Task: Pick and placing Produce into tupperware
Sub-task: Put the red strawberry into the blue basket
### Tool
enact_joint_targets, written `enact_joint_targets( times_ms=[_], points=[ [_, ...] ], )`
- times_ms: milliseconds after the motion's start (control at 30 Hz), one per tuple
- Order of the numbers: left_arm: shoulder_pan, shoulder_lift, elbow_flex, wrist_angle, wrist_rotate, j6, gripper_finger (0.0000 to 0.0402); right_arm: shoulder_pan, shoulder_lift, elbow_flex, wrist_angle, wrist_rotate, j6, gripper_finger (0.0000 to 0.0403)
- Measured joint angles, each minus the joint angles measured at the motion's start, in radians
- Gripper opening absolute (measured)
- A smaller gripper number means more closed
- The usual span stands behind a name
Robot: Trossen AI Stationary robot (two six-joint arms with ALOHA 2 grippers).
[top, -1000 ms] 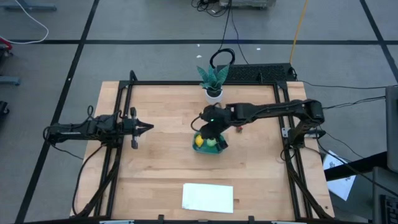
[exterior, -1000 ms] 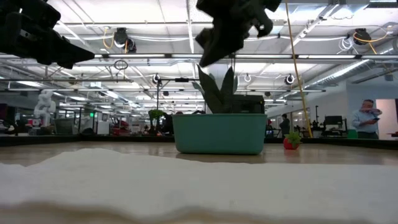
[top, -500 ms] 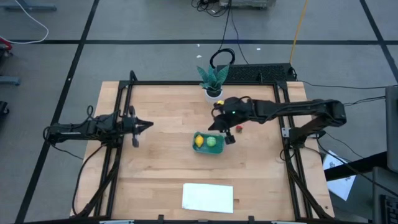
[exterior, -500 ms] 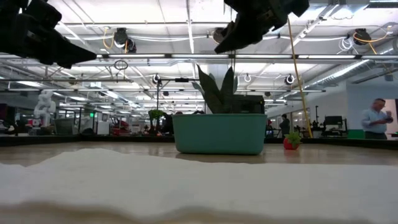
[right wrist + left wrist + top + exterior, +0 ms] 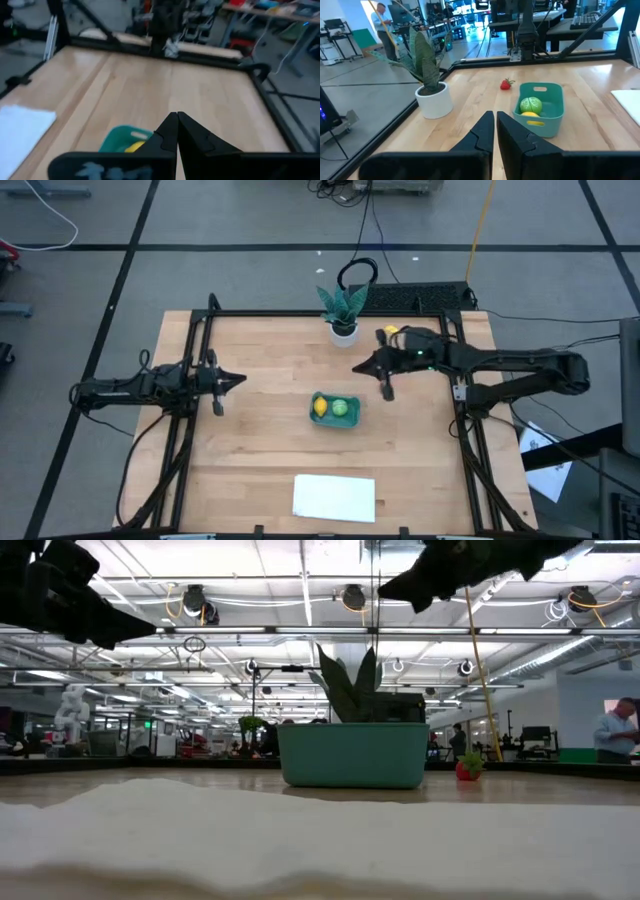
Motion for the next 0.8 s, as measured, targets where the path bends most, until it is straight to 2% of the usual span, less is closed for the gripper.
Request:
enact_joint_targets(
  times_ms=[267,433,800],
  points=[
    [0.0,0.0,0.0,-0.01,0.0,-0.008,0.0026,-0.061,-0.201,-0.208,0.177,-0.003,0.092,0.0],
    [0.0,0.0,0.0,-0.01,0.0,-0.009,0.0026,-0.076,-0.312,-0.304,0.227,-0.02,0.14,0.0],
    [0.0,0.0,0.0,-0.016,0.0,-0.016,0.0026,-0.101,-0.447,-0.466,0.353,-0.029,0.224,0.0]
  ],
)
